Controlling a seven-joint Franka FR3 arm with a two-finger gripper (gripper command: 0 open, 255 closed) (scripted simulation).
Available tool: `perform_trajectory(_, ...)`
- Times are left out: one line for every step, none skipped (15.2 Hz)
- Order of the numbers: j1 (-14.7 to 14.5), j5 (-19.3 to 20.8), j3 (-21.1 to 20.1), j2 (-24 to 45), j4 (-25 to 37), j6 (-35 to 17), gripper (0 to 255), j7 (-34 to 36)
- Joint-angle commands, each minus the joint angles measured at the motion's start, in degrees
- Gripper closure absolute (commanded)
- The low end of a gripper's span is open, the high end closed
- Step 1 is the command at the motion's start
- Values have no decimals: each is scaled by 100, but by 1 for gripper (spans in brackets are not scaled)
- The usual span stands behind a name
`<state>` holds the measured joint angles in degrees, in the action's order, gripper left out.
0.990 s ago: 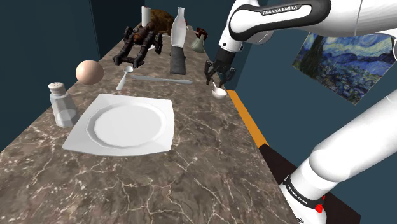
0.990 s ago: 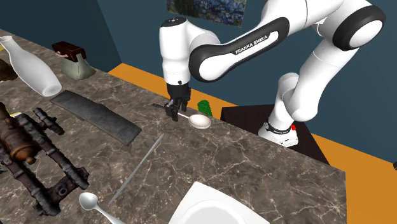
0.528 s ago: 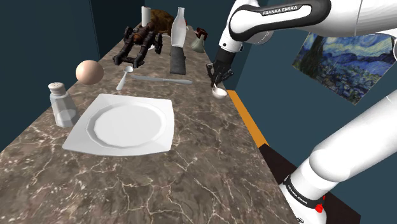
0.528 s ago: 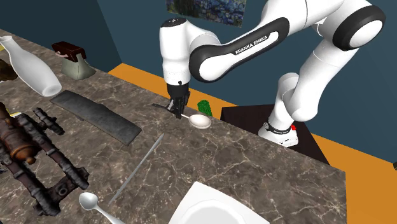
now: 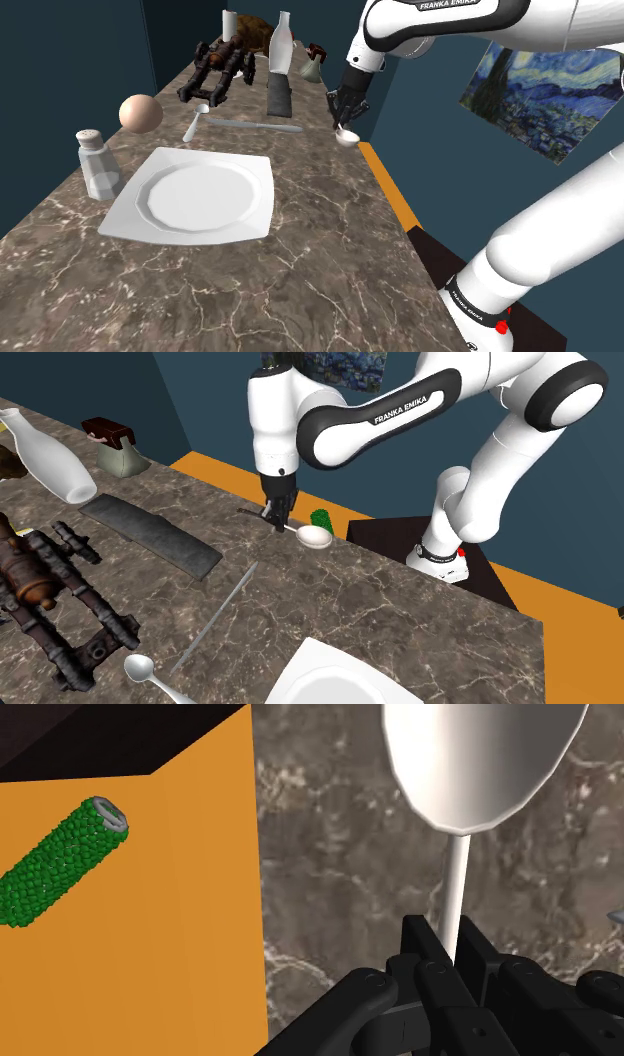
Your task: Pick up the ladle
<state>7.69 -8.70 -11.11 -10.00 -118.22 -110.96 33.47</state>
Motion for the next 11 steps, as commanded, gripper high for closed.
perform_trajectory(2, 7, 3, -18, 147, 165, 255, 20)
perform_trajectory(3, 9, 6, -25, 217, 242, 255, 27)
perform_trajectory(5, 12, 9, -31, 287, 318, 255, 35)
perform_trajectory(7, 15, 12, -35, 359, 394, 255, 42)
perform_trajectory(8, 18, 14, -39, 433, 471, 255, 50)
perform_trajectory(10, 21, 17, -41, 507, 547, 255, 57)
perform_trajectory(11, 25, 19, -41, 583, 623, 255, 65)
perform_trajectory(13, 28, 21, -41, 661, 700, 255, 73)
perform_trajectory(14, 31, 24, -39, 739, 776, 255, 81)
perform_trajectory(14, 32, 24, -40, 750, 788, 255, 83)
perform_trajectory(14, 32, 24, -39, 751, 788, 255, 83)
